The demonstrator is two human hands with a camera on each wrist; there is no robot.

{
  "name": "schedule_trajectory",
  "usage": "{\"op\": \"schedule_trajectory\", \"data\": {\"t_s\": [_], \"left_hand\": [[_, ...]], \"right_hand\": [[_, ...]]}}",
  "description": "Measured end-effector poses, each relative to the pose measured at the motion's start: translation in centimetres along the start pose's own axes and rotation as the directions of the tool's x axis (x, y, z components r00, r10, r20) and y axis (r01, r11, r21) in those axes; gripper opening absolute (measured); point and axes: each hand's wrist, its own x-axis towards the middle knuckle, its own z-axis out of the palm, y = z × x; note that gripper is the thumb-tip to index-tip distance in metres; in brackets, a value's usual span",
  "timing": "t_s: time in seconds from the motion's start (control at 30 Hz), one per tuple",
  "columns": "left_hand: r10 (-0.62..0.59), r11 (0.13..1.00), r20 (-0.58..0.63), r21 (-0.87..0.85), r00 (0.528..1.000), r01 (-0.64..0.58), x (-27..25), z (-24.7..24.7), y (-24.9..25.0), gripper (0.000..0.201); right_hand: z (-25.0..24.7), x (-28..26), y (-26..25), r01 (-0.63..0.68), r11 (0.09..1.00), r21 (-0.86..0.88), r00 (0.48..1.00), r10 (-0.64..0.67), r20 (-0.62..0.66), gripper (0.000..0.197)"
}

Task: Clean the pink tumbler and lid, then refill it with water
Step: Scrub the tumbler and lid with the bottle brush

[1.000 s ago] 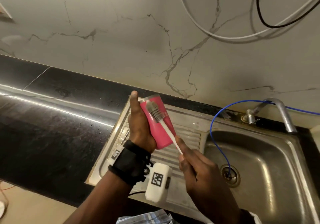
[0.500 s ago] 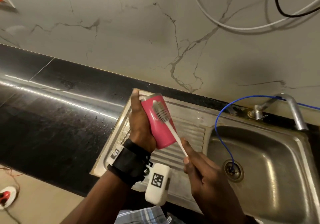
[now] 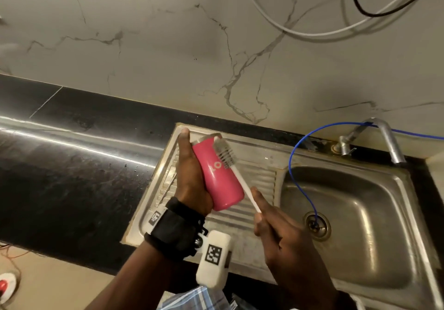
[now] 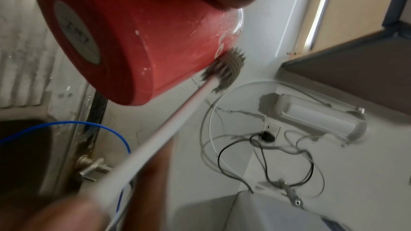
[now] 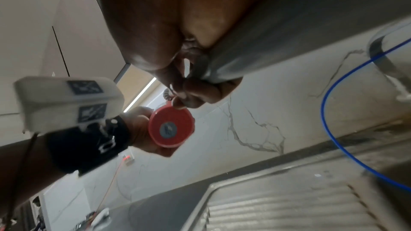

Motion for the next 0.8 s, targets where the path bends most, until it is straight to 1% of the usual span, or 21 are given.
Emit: {"op": "schedule_trajectory", "data": {"t_s": [0.1, 0.17, 0.27, 0.37, 0.43, 0.5, 0.57, 0.6, 0.63, 0.73, 0.77, 0.8], "left_hand": [[-0.049, 0.998, -0.040, -0.030, 0.998, 0.047, 0.1, -0.2, 1.4, 0.081], [-0.055, 0.998, -0.042, -0.006, 0.998, 0.055, -0.2, 0.0, 1.0, 0.085], [-0.044, 0.999, 0.009, 0.015, 0.999, 0.044, -1.2, 0.9, -0.8, 0.091], [-0.050, 0.999, 0.055, -0.006, 0.997, 0.051, -1.5, 1.5, -0.9, 0.087], [-0.020, 0.999, 0.016, -0.025, 1.000, 0.021, -0.7, 1.1, 0.3, 0.092], [-0.002, 0.999, -0.026, -0.052, 1.000, 0.001, -0.2, 0.7, 1.9, 0.091], [0.009, 0.997, -0.022, -0.081, 1.000, -0.011, 0.1, 0.5, 2.9, 0.083], [0.007, 0.997, -0.026, -0.075, 1.000, -0.009, 0.1, 0.5, 3.0, 0.083], [-0.003, 0.998, -0.032, -0.064, 0.999, 0.000, 0.1, 0.6, 2.8, 0.085], [-0.019, 0.998, -0.043, -0.054, 0.999, 0.017, 0.1, 0.9, 2.1, 0.100], [-0.013, 0.998, -0.045, -0.064, 0.999, 0.010, 0.3, 0.9, 2.2, 0.100], [-0.001, 0.997, -0.038, -0.074, 0.999, -0.002, 0.4, 0.9, 2.5, 0.095]], "right_hand": [[-0.3, -1.9, 0.4, -0.017, 1.000, 0.012, 1.000, 0.017, 0.001, 0.060], [-0.4, -1.8, 0.3, -0.032, 0.999, 0.002, 0.999, 0.032, -0.013, 0.062], [-0.2, -0.2, -0.4, -0.003, 1.000, -0.010, 1.000, 0.003, -0.028, 0.062], [-0.1, 1.2, -0.9, 0.002, 1.000, -0.014, 1.000, -0.002, -0.026, 0.059], [0.1, 0.7, -1.0, 0.033, 0.999, -0.027, 0.999, -0.033, -0.009, 0.059], [0.1, -0.5, -0.9, 0.071, 0.996, -0.047, 0.997, -0.070, 0.019, 0.061], [0.1, -1.2, -0.9, 0.056, 0.997, -0.059, 0.998, -0.055, 0.028, 0.062], [0.2, -1.1, -1.0, 0.050, 0.996, -0.076, 0.999, -0.049, 0.024, 0.061], [0.4, -0.7, -1.2, 0.046, 0.995, -0.094, 0.999, -0.044, 0.022, 0.060], [0.9, 0.8, -1.7, 0.039, 0.990, -0.134, 0.999, -0.035, 0.034, 0.059], [0.9, 1.0, -1.6, 0.037, 0.989, -0.140, 0.999, -0.032, 0.037, 0.059], [0.7, 0.9, -1.4, 0.035, 0.989, -0.141, 0.999, -0.030, 0.043, 0.059]]}}
